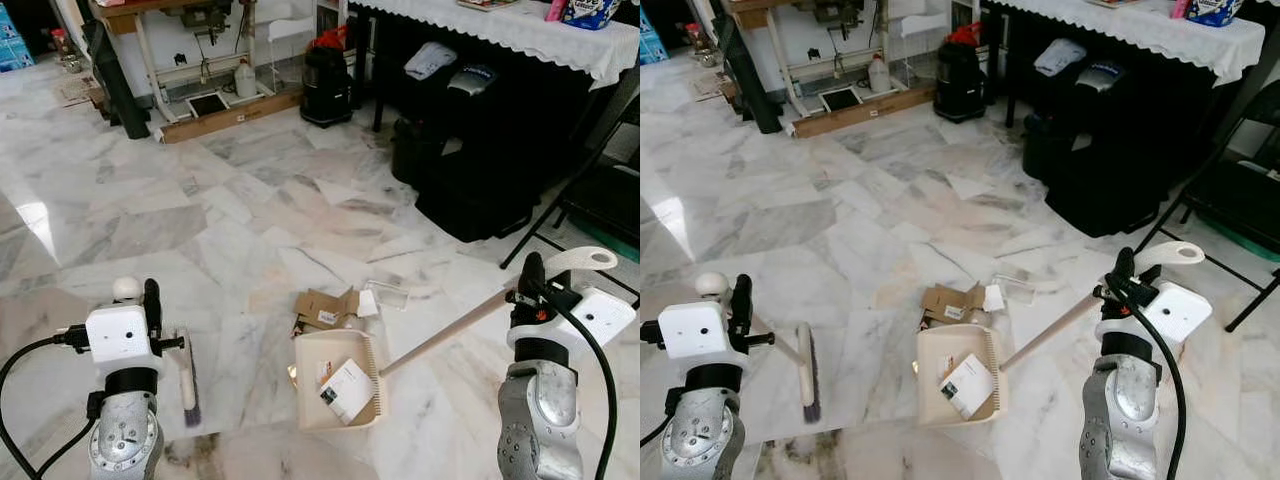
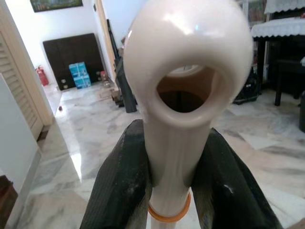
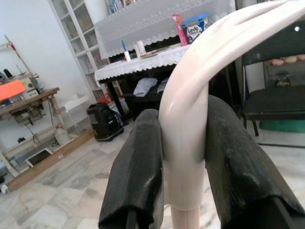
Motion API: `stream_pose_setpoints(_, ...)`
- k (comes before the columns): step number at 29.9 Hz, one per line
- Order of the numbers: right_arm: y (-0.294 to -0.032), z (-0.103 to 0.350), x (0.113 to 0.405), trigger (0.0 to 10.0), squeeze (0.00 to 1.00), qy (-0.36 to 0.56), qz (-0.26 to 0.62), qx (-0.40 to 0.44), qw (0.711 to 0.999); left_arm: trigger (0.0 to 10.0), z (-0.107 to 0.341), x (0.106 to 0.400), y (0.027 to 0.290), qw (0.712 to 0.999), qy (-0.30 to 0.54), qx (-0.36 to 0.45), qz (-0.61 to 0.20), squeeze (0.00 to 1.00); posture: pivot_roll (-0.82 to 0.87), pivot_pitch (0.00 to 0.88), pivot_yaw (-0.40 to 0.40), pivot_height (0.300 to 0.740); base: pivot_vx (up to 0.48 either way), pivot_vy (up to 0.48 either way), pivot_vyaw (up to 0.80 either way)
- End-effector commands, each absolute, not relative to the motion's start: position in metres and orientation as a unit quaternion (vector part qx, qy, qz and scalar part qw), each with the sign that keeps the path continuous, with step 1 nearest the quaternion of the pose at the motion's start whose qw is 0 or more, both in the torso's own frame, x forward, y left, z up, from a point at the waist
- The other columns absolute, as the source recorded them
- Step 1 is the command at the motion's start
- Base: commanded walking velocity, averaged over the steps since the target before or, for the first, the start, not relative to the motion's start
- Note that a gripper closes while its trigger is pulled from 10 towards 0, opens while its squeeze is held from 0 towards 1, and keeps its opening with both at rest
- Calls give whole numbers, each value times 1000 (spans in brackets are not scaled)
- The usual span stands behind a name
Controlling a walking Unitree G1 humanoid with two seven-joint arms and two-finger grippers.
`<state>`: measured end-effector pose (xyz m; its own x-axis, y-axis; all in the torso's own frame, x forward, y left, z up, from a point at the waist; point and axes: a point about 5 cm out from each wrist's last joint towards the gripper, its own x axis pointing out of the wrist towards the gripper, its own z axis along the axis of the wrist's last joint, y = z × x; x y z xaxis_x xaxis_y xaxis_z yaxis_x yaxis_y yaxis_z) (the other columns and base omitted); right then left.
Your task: Sweep floor
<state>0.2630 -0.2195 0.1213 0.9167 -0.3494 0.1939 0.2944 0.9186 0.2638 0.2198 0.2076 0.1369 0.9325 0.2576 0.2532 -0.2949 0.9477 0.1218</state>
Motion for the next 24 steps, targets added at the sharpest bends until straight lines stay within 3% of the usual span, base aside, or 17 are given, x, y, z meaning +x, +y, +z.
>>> stream_pose_setpoints(1,-220,135,261,10000,0,-146,-161,104,970,10000,149,217,206,977,-143,84,133,0,100,0,-13,740,0,0,0)
stream_pose_setpoints(12,-220,137,262,10000,0,-141,-157,84,974,10000,148,217,206,980,-134,87,116,0,96,0,-12,740,0,0,0)
stream_pose_setpoints(24,-218,138,264,10000,0,-139,-149,76,976,10000,153,236,208,976,-147,84,139,0,99,0,-14,740,0,0,784)
